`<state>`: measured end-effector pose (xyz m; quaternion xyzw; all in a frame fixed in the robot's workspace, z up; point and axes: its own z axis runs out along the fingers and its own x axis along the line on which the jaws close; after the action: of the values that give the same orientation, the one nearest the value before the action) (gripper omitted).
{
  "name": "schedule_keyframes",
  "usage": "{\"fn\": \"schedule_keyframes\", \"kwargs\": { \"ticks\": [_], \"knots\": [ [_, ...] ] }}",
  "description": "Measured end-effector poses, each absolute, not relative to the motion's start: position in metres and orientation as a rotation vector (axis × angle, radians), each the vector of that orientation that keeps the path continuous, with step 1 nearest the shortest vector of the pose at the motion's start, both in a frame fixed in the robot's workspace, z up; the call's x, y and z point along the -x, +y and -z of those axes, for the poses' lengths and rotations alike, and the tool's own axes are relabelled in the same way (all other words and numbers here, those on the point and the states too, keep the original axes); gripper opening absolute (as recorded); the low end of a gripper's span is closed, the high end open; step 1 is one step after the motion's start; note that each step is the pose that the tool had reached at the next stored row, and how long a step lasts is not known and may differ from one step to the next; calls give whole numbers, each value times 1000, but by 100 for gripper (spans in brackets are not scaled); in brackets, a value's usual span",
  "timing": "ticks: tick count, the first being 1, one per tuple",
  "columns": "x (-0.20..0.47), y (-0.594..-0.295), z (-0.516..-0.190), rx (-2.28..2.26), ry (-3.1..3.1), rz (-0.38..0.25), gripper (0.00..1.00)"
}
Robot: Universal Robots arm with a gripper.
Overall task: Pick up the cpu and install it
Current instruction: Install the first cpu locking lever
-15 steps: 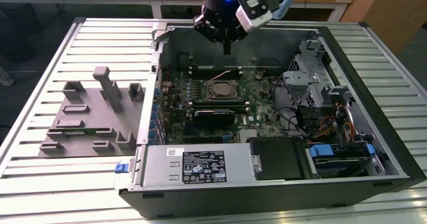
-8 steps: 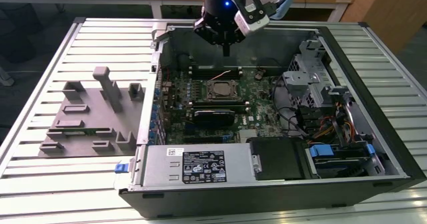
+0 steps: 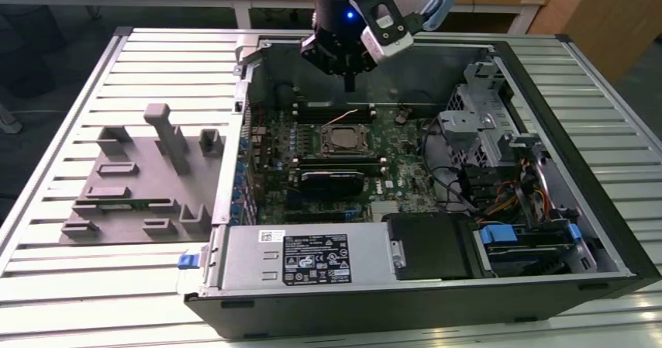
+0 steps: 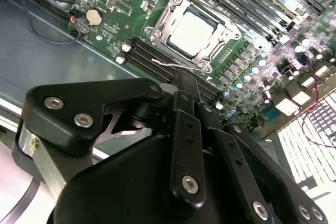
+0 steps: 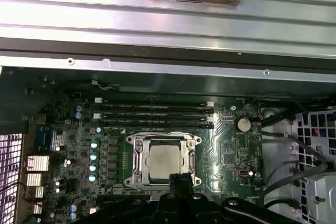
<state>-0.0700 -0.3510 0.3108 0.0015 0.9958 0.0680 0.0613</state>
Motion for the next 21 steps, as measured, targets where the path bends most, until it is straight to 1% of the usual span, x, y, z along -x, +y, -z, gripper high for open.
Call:
{"fn": "schedule_keyframes", "kwargs": {
  "ticks": [21],
  "knots": [
    [68,-338,-269,-5,3012,-206,11]
  ]
}}
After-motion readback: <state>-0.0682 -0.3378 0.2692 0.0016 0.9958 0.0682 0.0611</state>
